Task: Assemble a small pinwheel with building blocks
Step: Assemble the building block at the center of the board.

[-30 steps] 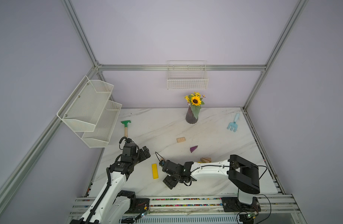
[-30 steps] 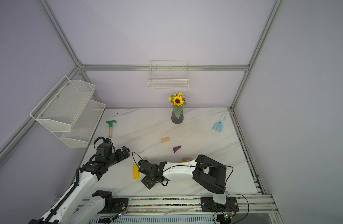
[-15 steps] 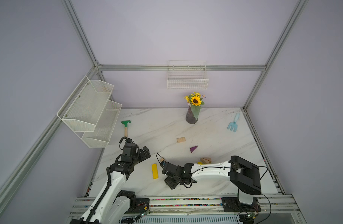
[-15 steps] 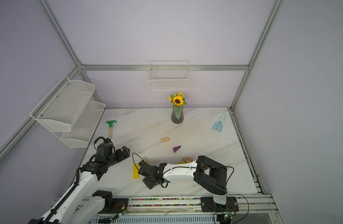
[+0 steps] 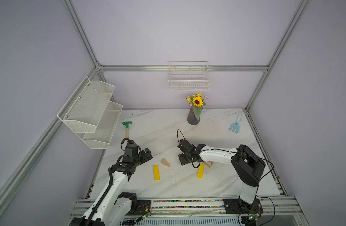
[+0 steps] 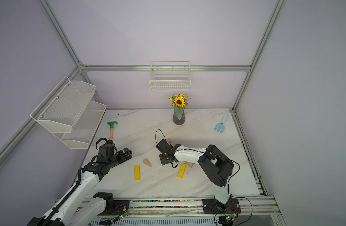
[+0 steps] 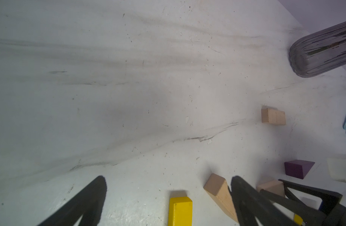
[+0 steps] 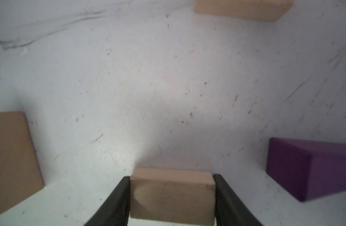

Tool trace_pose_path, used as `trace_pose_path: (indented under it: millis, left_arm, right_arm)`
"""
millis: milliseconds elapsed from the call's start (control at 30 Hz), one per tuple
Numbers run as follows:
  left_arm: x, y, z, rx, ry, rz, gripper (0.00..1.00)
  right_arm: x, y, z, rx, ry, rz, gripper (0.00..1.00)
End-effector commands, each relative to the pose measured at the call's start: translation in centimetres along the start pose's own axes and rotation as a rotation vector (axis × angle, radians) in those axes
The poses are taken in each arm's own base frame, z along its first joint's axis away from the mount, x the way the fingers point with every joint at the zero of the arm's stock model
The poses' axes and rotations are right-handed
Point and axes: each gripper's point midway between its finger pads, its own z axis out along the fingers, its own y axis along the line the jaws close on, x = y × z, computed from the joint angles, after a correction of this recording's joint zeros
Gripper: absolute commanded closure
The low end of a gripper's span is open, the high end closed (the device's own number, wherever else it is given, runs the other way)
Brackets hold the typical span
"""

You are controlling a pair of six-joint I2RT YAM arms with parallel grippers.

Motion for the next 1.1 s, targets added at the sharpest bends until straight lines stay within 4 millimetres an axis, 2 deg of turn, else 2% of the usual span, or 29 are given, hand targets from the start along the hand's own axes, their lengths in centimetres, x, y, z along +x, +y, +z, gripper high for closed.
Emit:
trace_pose_path:
  millis: [0, 233, 433, 1067]
  left_arm:
    - [-0.9, -1.1, -0.2, 0.04, -0.023, -0.004, 0.0]
    - [-0.7, -1.5, 0.1, 0.055, -0.005, -0.007, 0.0]
    - [-0.5, -1.4, 0.1, 0.056, 0.001, -0.009, 0.0]
    - [0.0, -1.2, 0.2, 0.06, 0.008, -0.02, 0.0]
  right_arm:
    - [-0.2, -1.9, 1.7, 0.054, 0.034, 0.046, 0.49]
    - [-3.2, -3.7, 3.5, 0.067, 0.019, 0.142, 0.48]
    - [-4.6, -4.9, 4.5, 0.075, 0.015, 0.175, 0.47]
    - [-6.0, -4.8, 6.6, 0.066, 0.031, 0.188, 0.41]
